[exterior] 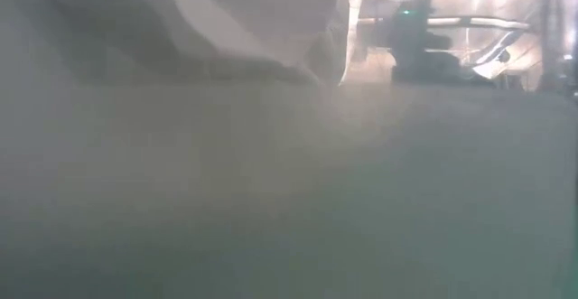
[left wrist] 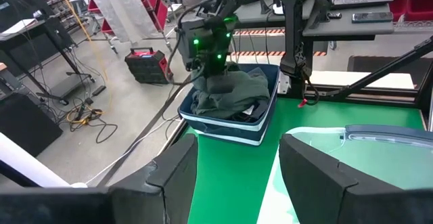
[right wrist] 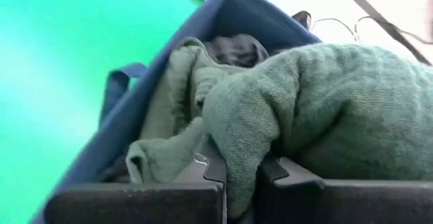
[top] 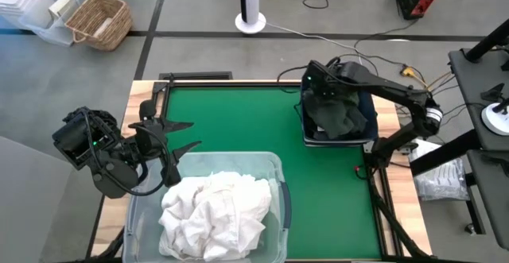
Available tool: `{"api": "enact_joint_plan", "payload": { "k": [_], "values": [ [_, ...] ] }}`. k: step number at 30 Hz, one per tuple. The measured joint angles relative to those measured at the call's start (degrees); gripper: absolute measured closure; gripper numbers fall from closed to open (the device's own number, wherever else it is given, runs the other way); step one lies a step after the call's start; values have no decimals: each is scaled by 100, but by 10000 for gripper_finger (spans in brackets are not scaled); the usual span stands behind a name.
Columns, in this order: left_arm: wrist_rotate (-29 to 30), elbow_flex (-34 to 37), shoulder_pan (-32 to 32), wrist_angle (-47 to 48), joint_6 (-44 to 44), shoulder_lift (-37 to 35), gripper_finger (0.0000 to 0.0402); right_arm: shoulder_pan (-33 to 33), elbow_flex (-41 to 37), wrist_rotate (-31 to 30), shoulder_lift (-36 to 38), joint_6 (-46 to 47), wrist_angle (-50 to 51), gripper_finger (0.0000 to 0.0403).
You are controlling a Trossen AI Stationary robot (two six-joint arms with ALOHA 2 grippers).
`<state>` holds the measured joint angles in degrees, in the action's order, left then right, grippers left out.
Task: Sort clothes
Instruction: Put the green long sleeve shirt into the blue laundry organizer
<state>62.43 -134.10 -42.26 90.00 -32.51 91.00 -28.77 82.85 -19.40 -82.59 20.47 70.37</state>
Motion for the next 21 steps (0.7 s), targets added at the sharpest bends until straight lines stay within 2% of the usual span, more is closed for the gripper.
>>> {"api": "enact_joint_plan", "payload": {
  "k": [4, 9, 12, 21],
  "values": [
    [2, 0, 0, 1, 0, 0, 216, 0, -4, 245, 75, 145, -201, 390],
    [2, 0, 0, 2, 0, 0, 216, 0, -201, 956, 276, 283, -677, 390],
    [2, 0, 0, 1, 0, 0, 216, -2, -646, 1236, 578, 488, -1206, 390],
    [2, 0, 0, 2, 0, 0, 216, -195, -2556, 1263, 2140, 1200, -2640, 390]
  ]
}}
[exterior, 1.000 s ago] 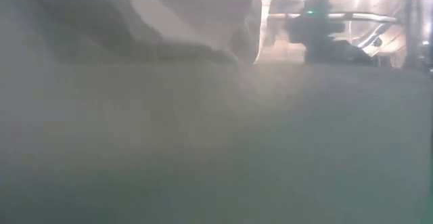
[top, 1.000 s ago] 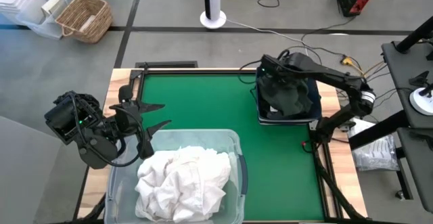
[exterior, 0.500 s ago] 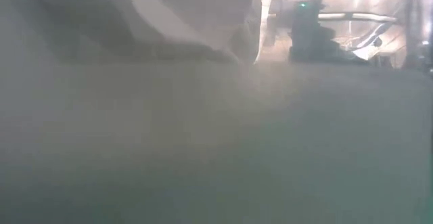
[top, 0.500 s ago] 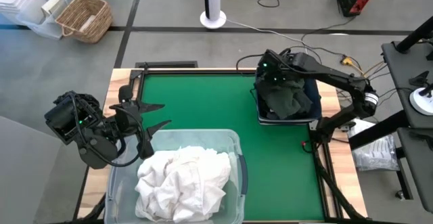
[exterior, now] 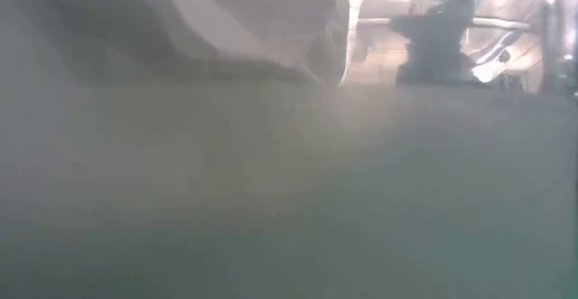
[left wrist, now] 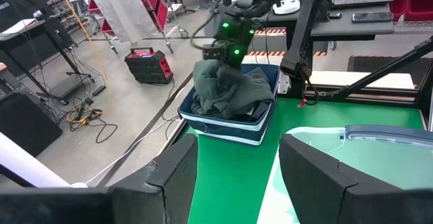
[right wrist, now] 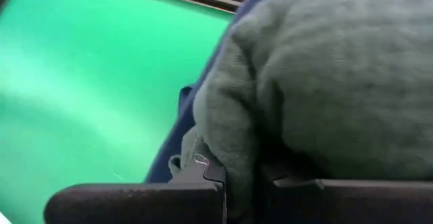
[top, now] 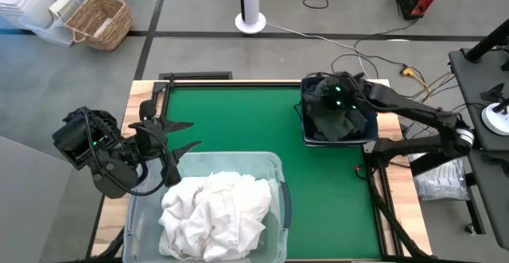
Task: Sort clothes
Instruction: Put the green long sleeve shirt into the blue laundry organizer
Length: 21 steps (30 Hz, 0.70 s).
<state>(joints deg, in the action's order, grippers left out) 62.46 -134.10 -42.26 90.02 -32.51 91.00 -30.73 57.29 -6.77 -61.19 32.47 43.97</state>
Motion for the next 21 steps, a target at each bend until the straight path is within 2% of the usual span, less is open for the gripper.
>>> {"api": "enact_joint_plan", "payload": {
  "k": [5, 10, 21],
  "values": [
    [0, 0, 0, 0, 0, 0, 216, -163, -960, 71, 845, 363, -357, 390],
    [0, 0, 0, 0, 0, 0, 216, -205, -1559, 48, 1306, 464, -309, 390],
    [0, 0, 0, 0, 2, 0, 216, -206, -1737, -520, 1096, 70, 292, 390]
  ]
}}
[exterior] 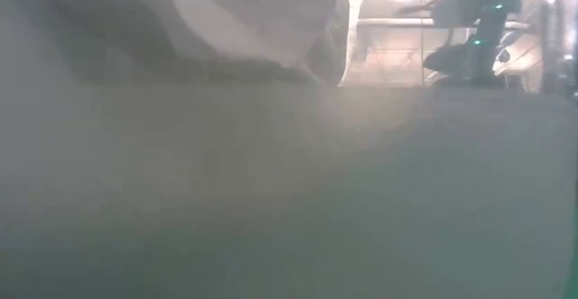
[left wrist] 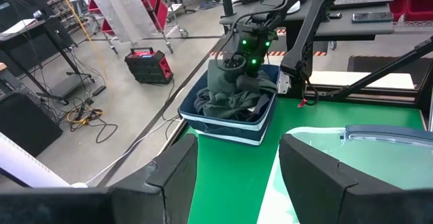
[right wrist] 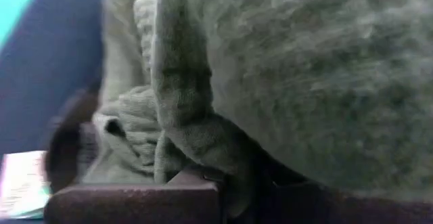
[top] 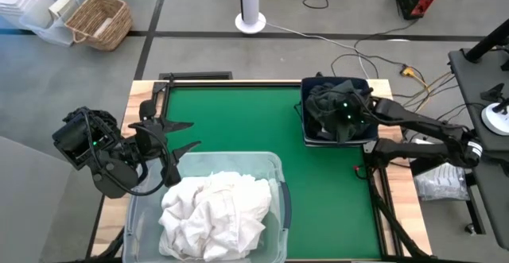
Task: Sort clothes
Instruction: Put the green long sleeve shirt into the blue laundry organizer
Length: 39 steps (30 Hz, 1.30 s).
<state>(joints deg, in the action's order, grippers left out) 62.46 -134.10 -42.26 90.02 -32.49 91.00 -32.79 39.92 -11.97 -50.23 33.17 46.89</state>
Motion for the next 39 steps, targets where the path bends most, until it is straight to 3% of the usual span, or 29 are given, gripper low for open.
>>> {"api": "enact_joint_plan", "payload": {
  "k": [6, 17, 28, 32, 39],
  "values": [
    [0, 0, 0, 0, -2, 0, 216, -14, 0, -459, -534, -122, 229, 390],
    [0, 0, 0, 0, -15, 0, 216, -20, 31, -544, -1885, -380, 99, 390],
    [0, 0, 0, 0, -17, 0, 216, -25, 17, -479, -1943, -396, -82, 388],
    [0, 0, 2, -2, -19, 0, 216, -25, 30, -431, -1871, -378, -34, 359],
    [0, 0, 0, 0, -19, 0, 216, -27, 365, -380, -1673, -315, 468, 266]
  ]
}}
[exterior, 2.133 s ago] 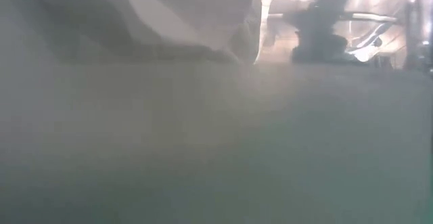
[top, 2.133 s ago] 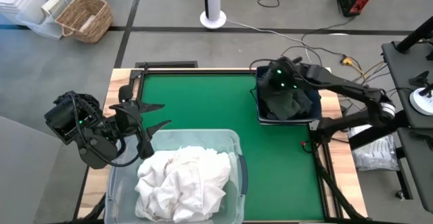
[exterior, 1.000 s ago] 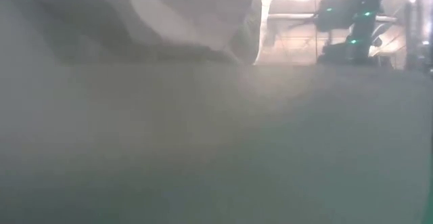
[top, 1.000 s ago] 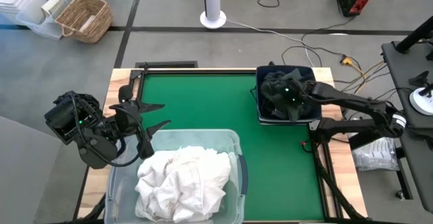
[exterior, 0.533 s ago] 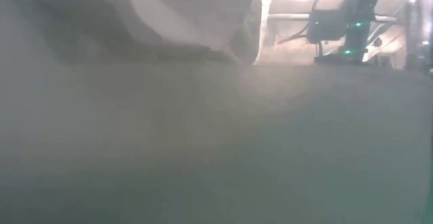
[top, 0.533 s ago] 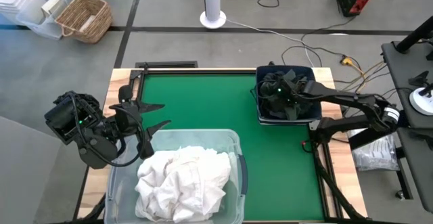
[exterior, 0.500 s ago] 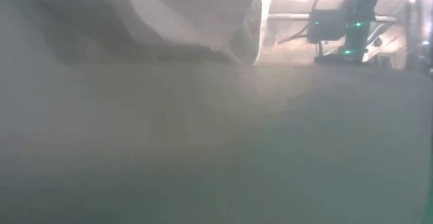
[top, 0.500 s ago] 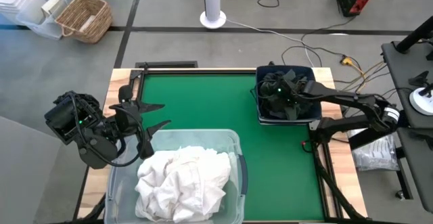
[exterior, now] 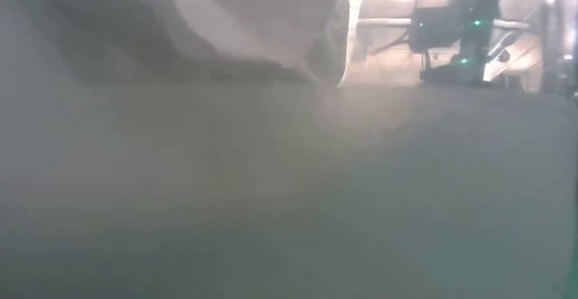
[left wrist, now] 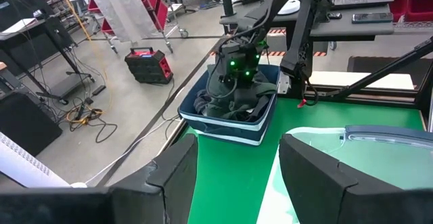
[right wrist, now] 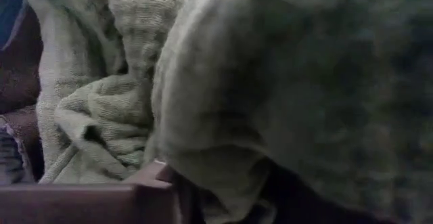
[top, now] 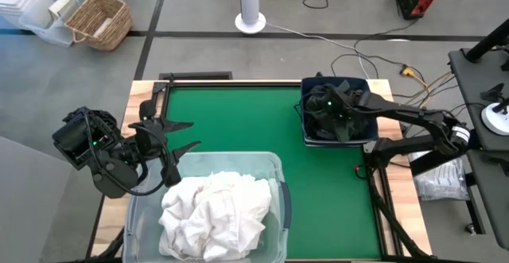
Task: Sort clothes
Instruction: Put the green long sleeve shirt into the blue laundry organizer, then return to Home Position
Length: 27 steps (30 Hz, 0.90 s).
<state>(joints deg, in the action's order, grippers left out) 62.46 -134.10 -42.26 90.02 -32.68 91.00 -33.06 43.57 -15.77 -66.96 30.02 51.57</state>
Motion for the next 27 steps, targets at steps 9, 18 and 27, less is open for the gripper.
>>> {"api": "enact_joint_plan", "payload": {
  "k": [9, 18, 27],
  "values": [
    [1, 0, 0, 0, 30, 0, 216, 0, 1029, 13, 318, -68, 1233, 191],
    [2, 0, 2, 0, 48, 0, 216, 0, 2336, -10, 291, -109, 2288, 151],
    [0, 0, 2, 0, 48, -2, 216, 2, 3486, 345, 298, -57, 3006, 124]
  ]
}}
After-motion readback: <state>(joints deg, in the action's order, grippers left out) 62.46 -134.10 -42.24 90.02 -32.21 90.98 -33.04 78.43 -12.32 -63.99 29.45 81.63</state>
